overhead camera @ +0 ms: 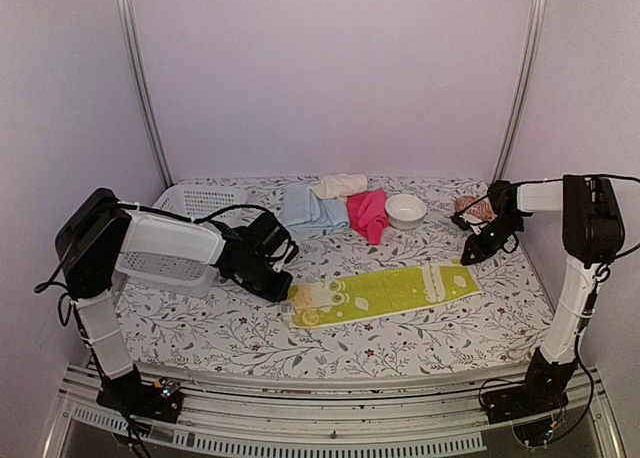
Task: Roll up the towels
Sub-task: Smooth out the towel at the center of the board.
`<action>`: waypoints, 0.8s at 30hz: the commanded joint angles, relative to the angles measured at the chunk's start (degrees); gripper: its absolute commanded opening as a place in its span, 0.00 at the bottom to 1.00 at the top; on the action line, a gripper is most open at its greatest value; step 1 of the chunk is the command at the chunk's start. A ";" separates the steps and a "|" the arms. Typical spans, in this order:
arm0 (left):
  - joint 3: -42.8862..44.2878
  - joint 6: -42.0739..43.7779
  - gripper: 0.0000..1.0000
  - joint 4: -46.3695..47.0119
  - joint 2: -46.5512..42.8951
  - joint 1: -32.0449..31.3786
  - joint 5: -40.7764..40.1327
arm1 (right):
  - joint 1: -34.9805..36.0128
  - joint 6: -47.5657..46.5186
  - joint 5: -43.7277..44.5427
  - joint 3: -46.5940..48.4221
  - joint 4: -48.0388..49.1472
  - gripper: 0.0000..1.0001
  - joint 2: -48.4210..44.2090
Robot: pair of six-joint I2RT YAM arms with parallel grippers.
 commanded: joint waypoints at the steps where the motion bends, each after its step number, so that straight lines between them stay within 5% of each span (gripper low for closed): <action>1: -0.84 -2.34 0.08 -4.85 -2.72 -0.72 -1.46 | -0.16 0.55 4.81 3.32 -0.11 0.21 2.44; 15: -2.98 -1.39 0.08 -6.22 -4.38 -7.57 2.58 | 3.30 -2.30 -5.20 -8.64 -7.11 0.26 -12.29; 24: -8.28 -0.15 0.07 -2.99 -3.64 -10.58 8.93 | 3.26 -4.83 1.49 -18.68 -0.31 0.22 -10.18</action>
